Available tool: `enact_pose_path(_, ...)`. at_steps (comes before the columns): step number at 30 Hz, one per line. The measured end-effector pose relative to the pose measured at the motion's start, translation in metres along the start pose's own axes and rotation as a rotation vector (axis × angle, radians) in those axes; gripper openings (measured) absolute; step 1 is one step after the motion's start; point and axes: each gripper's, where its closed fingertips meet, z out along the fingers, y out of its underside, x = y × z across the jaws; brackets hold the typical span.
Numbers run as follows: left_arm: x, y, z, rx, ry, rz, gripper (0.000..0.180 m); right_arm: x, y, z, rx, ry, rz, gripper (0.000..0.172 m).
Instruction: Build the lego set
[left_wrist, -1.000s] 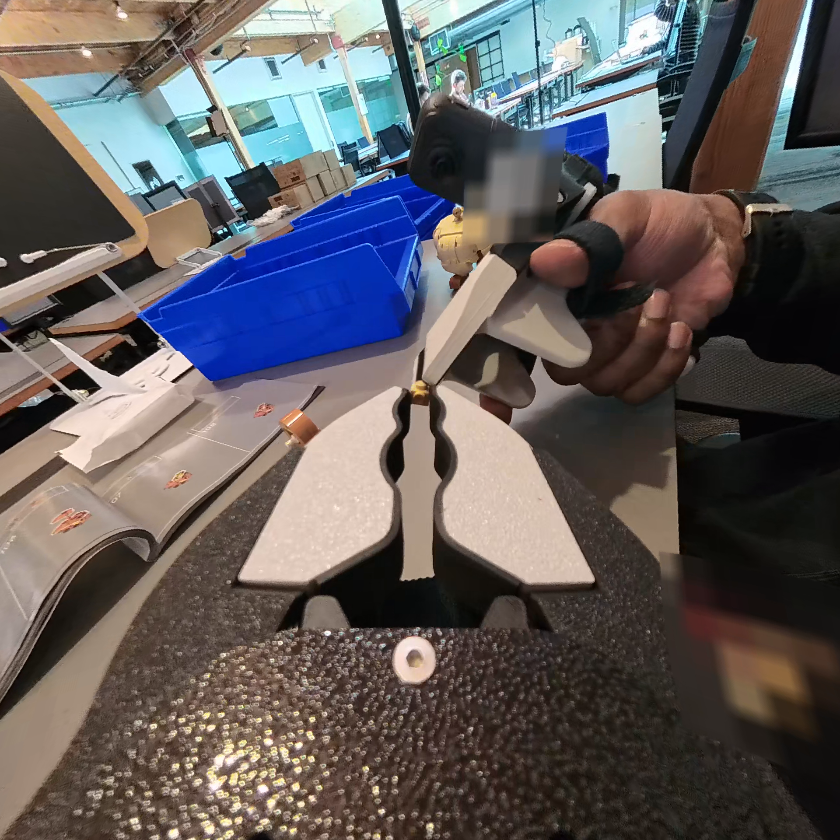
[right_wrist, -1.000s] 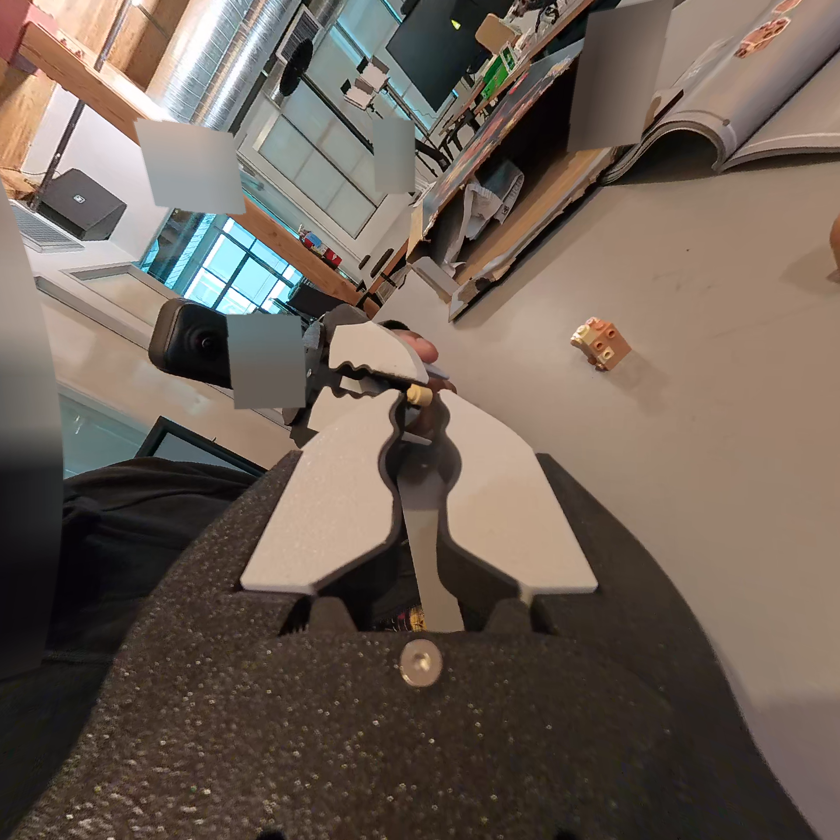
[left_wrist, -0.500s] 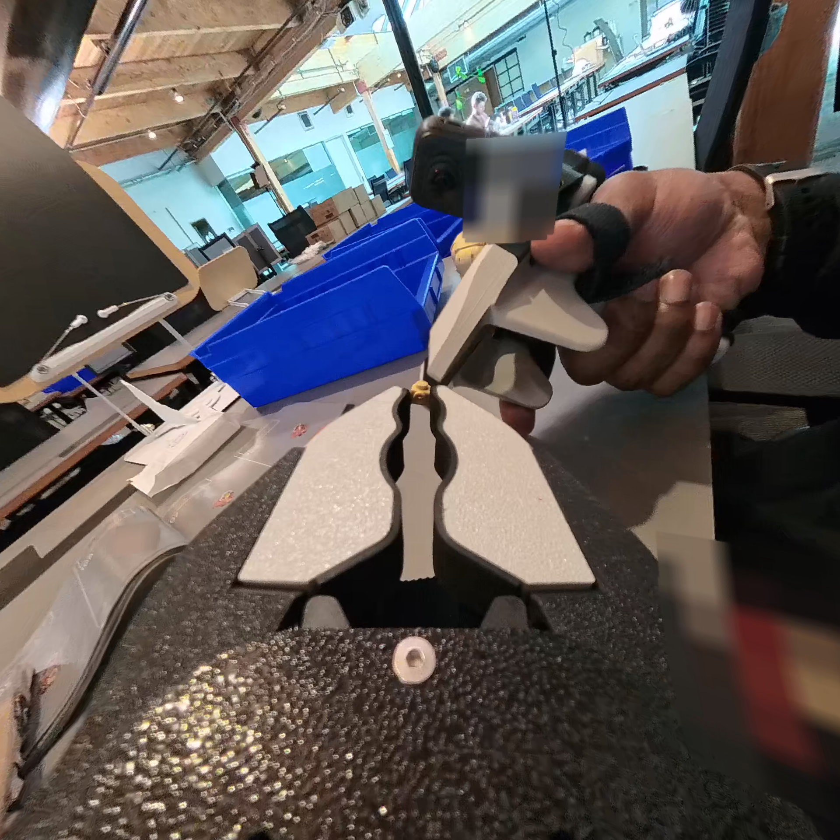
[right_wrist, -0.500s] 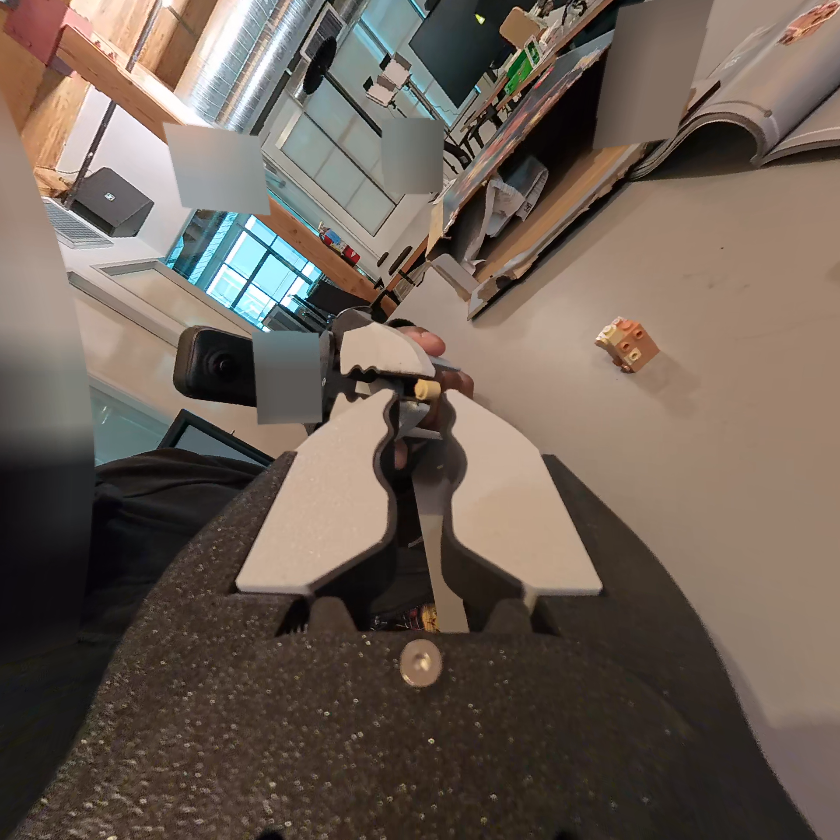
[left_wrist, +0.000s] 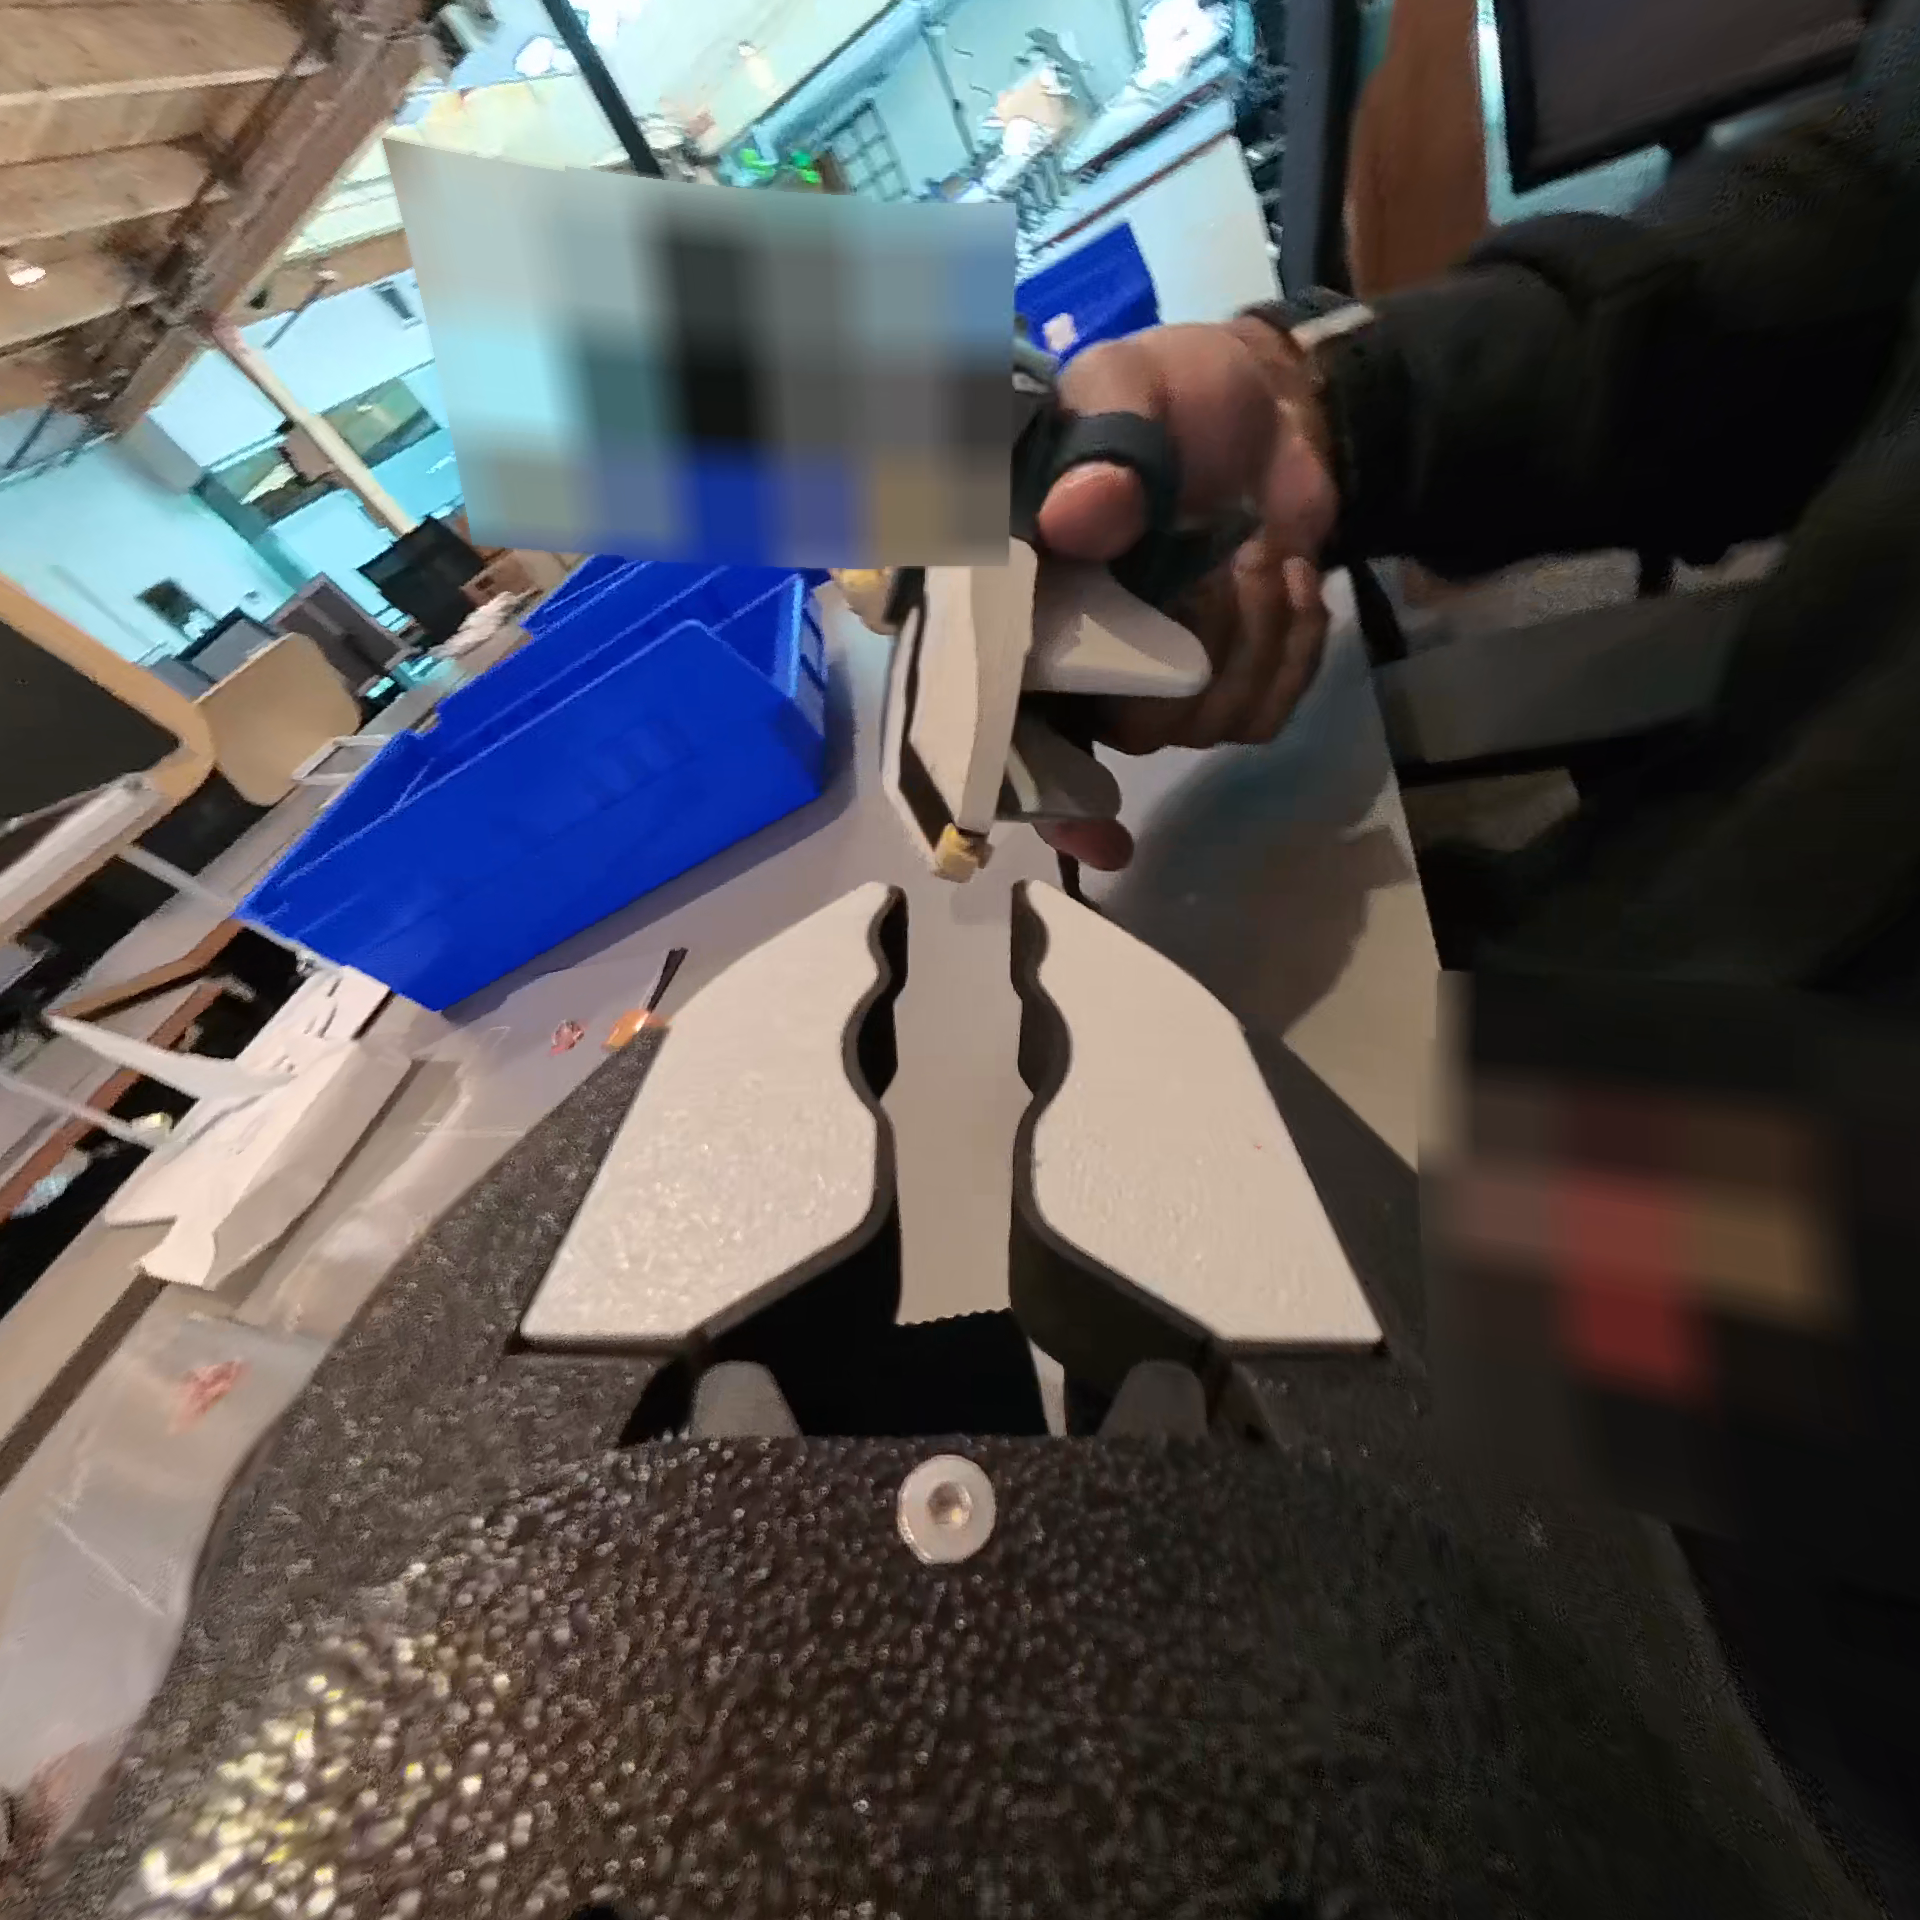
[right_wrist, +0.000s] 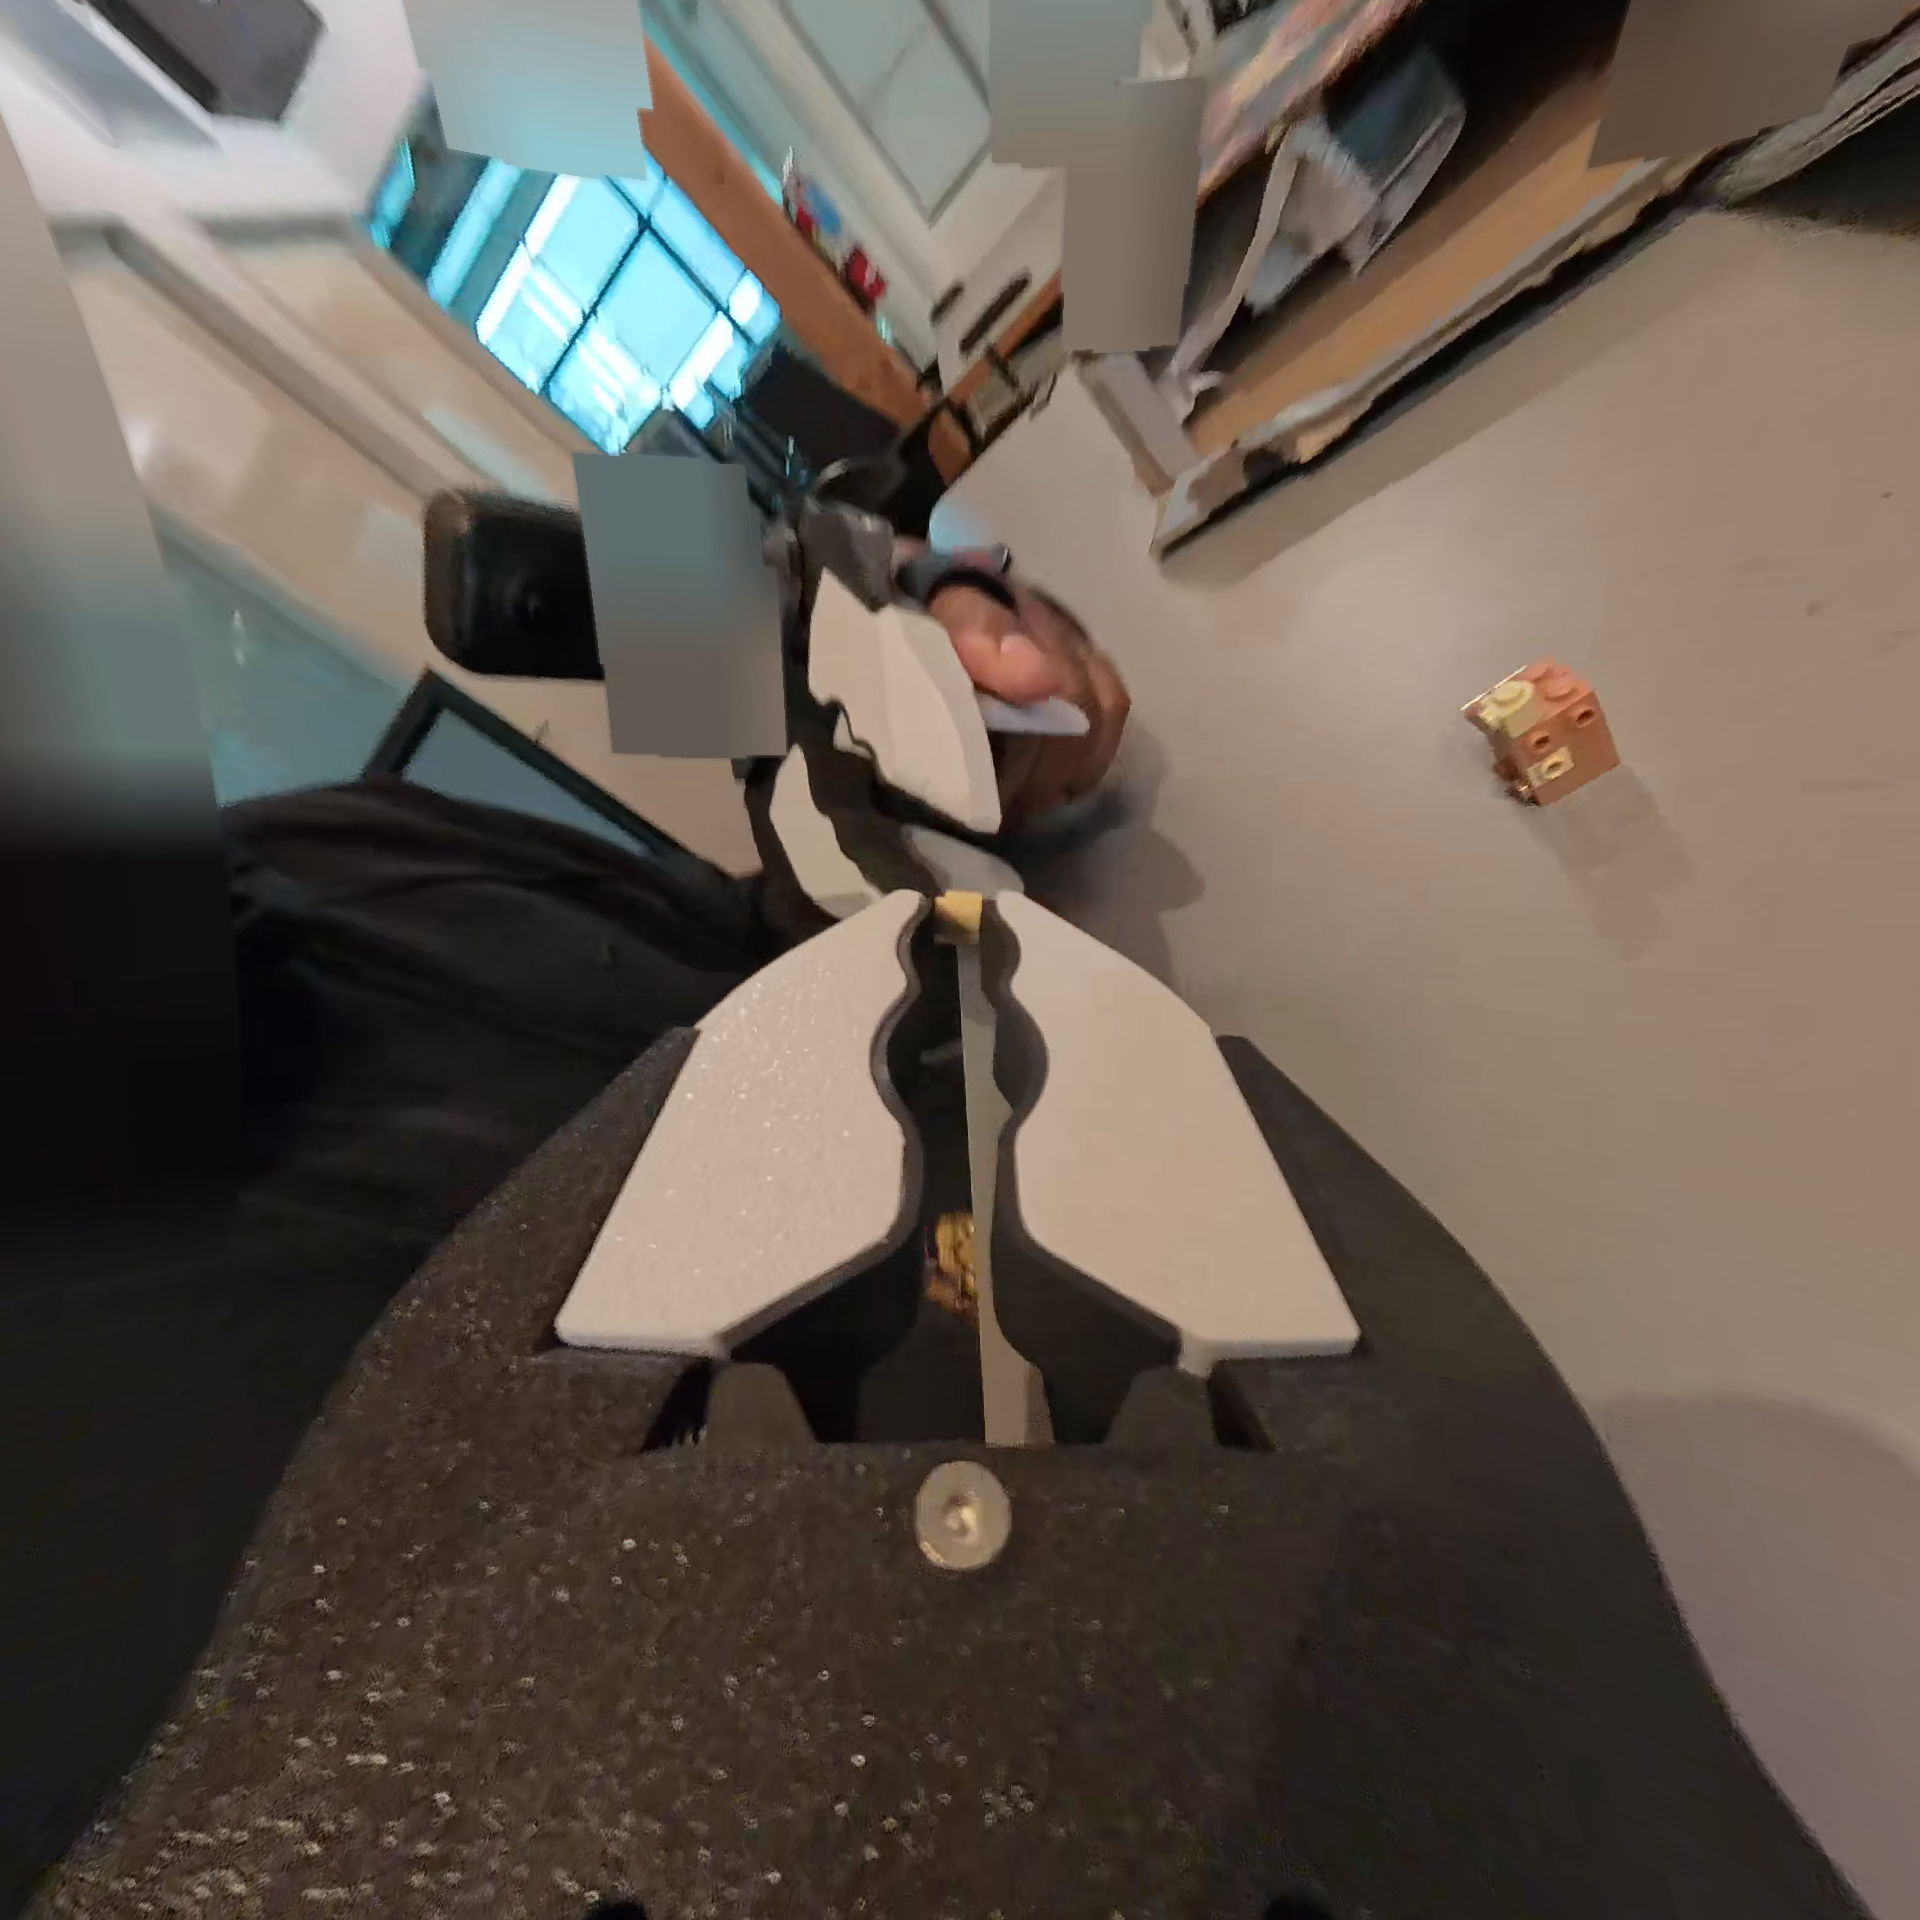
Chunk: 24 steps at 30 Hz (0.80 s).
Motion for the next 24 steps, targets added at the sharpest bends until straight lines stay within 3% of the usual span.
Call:
enact_pose_path(4, 0.002, -0.001, -0.007, -0.055, 0.11, 0.202, 0.018, -0.005, 0.012, 0.006, -0.156, -0.024, -0.056, 0.008)
enact_pose_path(8, 0.002, 0.004, -0.011, -0.112, 0.225, 0.403, 0.015, -0.013, 0.014, 0.015, -0.215, -0.095, -0.045, 0.007)
enact_pose_path(14, 0.015, -0.002, -0.016, -0.028, 0.397, 0.485, 0.012, -0.015, 0.021, 0.023, -0.27, -0.134, -0.053, 0.008)
enact_pose_path(24, 0.024, 0.007, -0.012, -0.027, 0.487, 0.537, 0.01, -0.01, 0.025, 0.022, -0.33, -0.161, -0.037, 0.008)
